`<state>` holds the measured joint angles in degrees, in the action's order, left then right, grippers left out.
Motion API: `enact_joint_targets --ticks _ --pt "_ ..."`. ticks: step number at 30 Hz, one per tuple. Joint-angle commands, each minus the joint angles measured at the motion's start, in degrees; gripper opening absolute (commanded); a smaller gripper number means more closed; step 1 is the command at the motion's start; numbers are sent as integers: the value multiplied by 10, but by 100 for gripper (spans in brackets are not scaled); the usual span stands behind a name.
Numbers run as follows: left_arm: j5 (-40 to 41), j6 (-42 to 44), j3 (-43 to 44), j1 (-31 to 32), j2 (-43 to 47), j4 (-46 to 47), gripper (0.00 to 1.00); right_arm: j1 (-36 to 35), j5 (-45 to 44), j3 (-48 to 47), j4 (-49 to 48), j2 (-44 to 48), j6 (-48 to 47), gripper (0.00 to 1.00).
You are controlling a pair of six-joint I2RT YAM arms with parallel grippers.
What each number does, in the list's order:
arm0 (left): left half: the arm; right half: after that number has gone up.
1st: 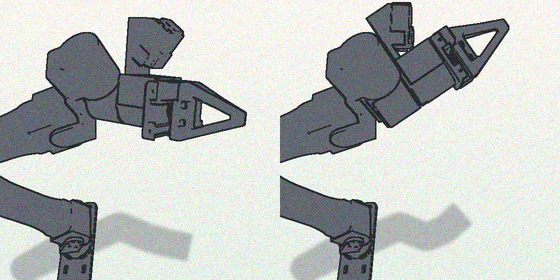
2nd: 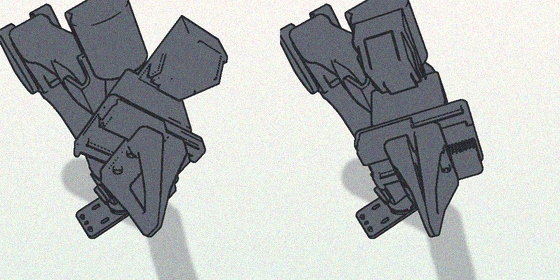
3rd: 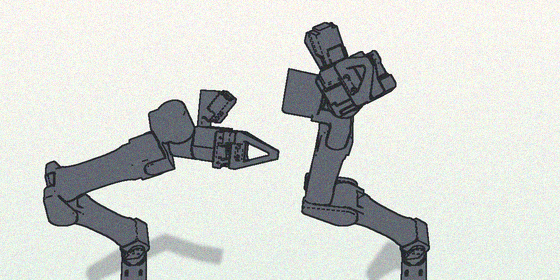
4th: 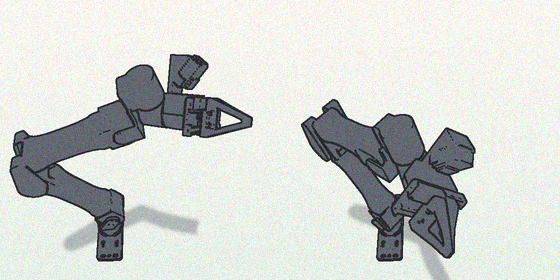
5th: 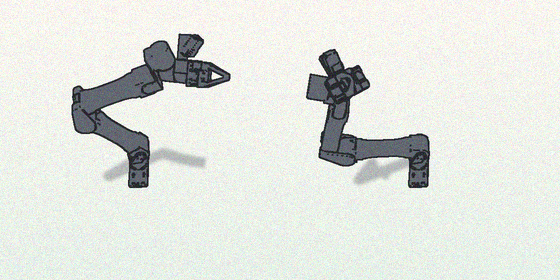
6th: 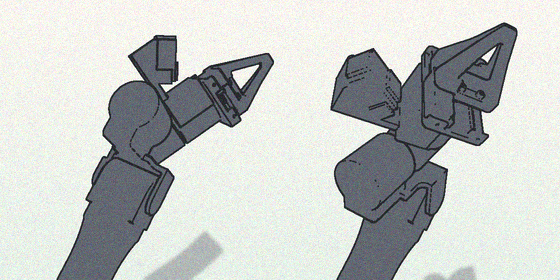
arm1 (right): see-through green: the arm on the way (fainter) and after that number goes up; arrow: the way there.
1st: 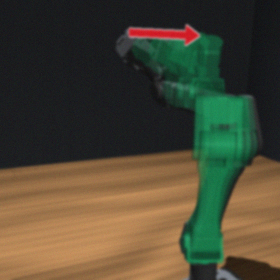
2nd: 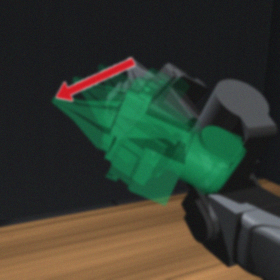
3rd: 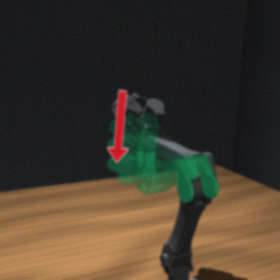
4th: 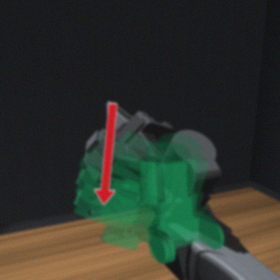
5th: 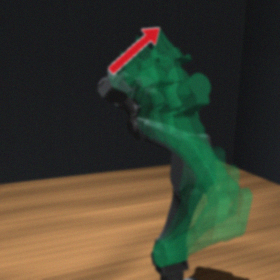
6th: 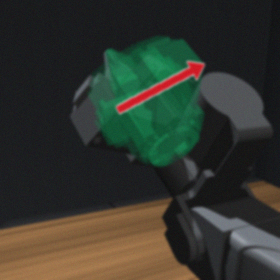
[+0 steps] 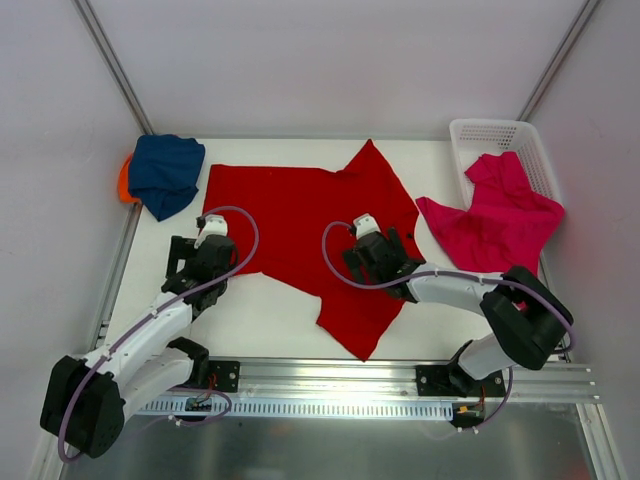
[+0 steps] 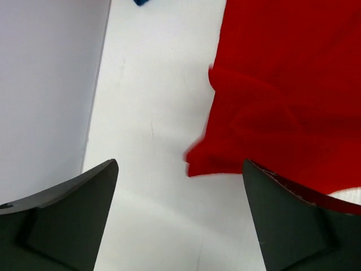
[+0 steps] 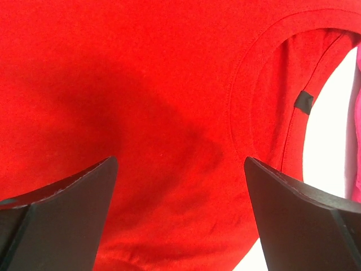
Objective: Fold and stack the t-shirts
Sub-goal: Flatten out the tshirt, then grap the side of the flattened tshirt closest away from the robot with both arms
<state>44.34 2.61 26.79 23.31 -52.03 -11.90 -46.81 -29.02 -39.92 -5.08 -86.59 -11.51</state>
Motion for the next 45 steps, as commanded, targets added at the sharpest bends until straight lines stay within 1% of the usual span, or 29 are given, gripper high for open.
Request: enact_joint_targets --ticks 1,2,3,4,5,6,9,10,11,12,13,14,15,16,17,19,21,23,24,25,27,29,32,33,35,37,40,41,45 --pt "66 -22 -3 9 -9 22 99 -6 28 4 -8 65 18 99" --pt "106 -41 -4 10 -15 28 99 -7 32 19 -12 83 23 99" --pt "113 -44 1 13 -28 29 99 -10 30 19 6 124 41 100" --pt "119 -48 5 22 -33 29 99 -13 20 14 28 145 54 99" --pt "134 -59 12 24 -38 28 99 -18 18 8 78 166 67 99" --pt "138 -63 17 28 -35 29 99 -23 13 -5 106 188 80 99" --pt "124 -72 47 45 -9 29 99 -44 -17 -29 197 313 143 99" --pt "110 -87 53 52 3 28 99 -50 -17 -38 223 337 159 99" --pt "89 -98 62 53 32 28 99 -52 -15 -48 276 359 178 100" --pt "25 -109 61 53 52 28 99 -52 2 -61 301 379 197 99" --pt "-15 -125 49 53 86 36 99 -53 15 -67 343 409 239 99" --pt "-89 -125 38 53 98 47 99 -54 30 -67 362 422 263 99" --pt "-120 -123 26 53 109 57 99 -55 60 -64 375 431 285 99" --pt "-141 -122 4 53 120 71 99 -61 73 -58 393 445 330 99" --pt "-158 -119 -6 53 120 79 99 -67 79 -50 395 453 351 99" --pt "-171 -139 -28 53 112 84 99 -95 65 -13 388 464 407 99" --pt "-191 -152 -36 53 103 89 99 -111 60 13 375 454 438 99" --pt "-191 -161 -52 53 98 107 99 -137 83 48 337 405 485 99" --pt "-204 -154 -56 53 102 113 99 -149 87 54 325 382 501 100" --pt "-208 -152 -65 53 118 115 99 -179 83 57 315 335 530 99" --pt "-210 -152 -76 53 146 116 99 -222 46 50 317 293 556 99" --pt "-213 -149 -79 53 156 116 99 -236 34 47 306 249 587 99" --pt "-236 -147 -54 54 146 110 99 -240 53 69 244 220 623 99" --pt "-241 -148 -27 54 133 80 99 -241 55 72 228 215 634 99" --pt "-233 -170 -2 54 120 44 99 -245 51 71 227 203 665 99" --pt "-232 -192 16 53 106 16 99 -260 30 46 270 195 687 99" --pt "-246 -209 16 54 101 6 99 -288 6 11 373 188 723 100" --pt "-249 -210 15 54 100 4 99 -295 1 -6 421 189 732 100" --pt "-266 -202 20 54 89 4 99 -329 -26 -13 517 233 790 100"
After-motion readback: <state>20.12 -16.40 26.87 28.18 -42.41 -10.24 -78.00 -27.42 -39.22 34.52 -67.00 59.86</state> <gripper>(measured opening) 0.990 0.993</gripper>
